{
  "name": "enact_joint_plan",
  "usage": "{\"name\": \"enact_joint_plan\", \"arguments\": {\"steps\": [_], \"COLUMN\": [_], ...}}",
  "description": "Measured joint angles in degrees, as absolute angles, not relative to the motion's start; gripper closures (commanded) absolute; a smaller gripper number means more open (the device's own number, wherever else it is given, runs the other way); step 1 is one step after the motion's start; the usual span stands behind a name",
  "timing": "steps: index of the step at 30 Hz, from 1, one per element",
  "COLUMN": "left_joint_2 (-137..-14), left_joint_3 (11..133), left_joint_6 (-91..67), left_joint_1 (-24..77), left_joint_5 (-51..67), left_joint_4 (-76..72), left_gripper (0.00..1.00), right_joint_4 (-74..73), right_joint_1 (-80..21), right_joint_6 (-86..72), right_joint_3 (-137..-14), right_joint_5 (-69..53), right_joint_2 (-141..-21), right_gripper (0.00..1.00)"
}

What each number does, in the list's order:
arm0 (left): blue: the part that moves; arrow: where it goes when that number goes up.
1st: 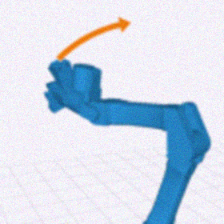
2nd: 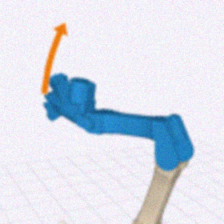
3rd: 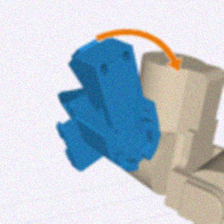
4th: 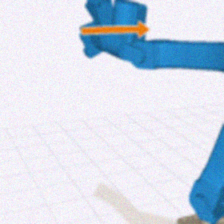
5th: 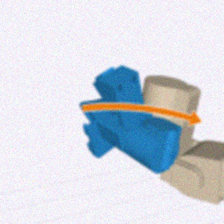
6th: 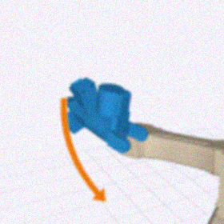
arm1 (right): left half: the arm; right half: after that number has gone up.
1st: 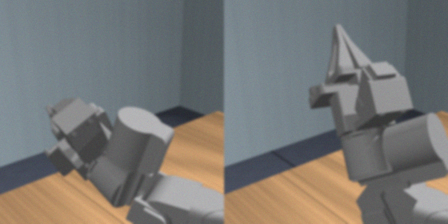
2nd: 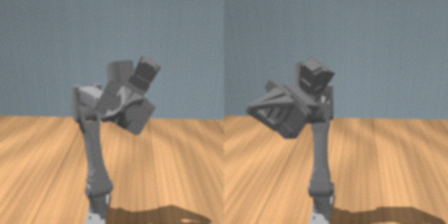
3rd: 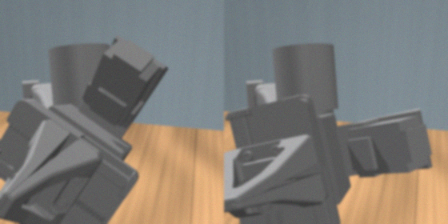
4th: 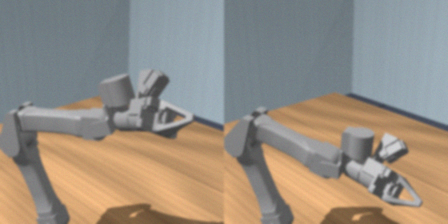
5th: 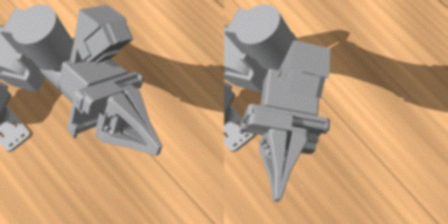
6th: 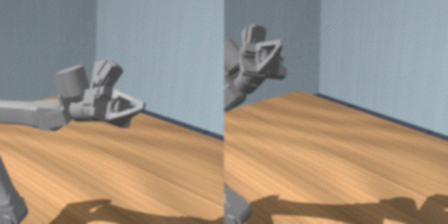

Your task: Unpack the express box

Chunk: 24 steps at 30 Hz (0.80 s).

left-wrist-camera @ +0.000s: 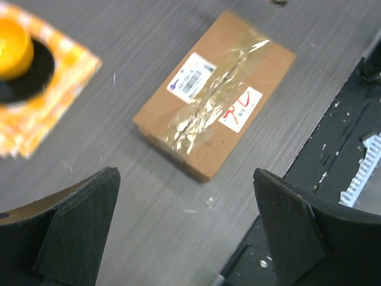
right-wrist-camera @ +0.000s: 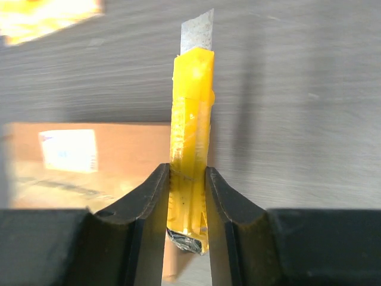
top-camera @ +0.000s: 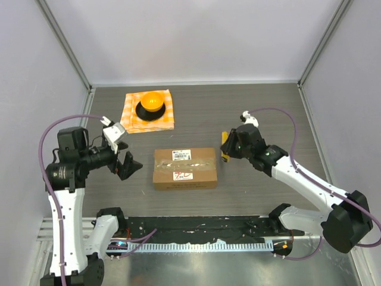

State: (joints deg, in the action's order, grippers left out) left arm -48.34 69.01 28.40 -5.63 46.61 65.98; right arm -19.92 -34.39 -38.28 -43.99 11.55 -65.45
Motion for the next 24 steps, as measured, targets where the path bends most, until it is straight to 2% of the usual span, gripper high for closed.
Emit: {"name": "enact_joint_plan", "arguments": {"steps": [7,12,18,24], "left_joint_2": [-47.2,-48.21,-48.36,-48.38], "left_joint_3": [66.78,63.64,59.61,57.76], "left_joint_6": [44.25,53.34,58.54,66.89], "left_joint_1": [-3.68,-2.13,1.78,4.84], "left_joint_5": [58.43,64.49,67.88,68.55], "left_joint_4": [65.6,63.92,58.04,56.4], "left_gripper": [0.0,0.0,0.02,0.06], "right_joint_4": [-19.4,-15.44,-12.82,-8.36], "right_joint_1": [-34.46,-36.6,-41.56,-44.66], "right_joint_6": [-37.76,-39.79,-42.63,-47.09], "right_joint_3": [-56.62,-57.1,-58.76,-61.91], "right_joint_5": [-11.18,-27.27,-38.87,-45.41], "right_joint_2": [-67.53,-69.89,-74.48,-79.88], "right_gripper": [0.96,0.97,0.99,0.99]}}
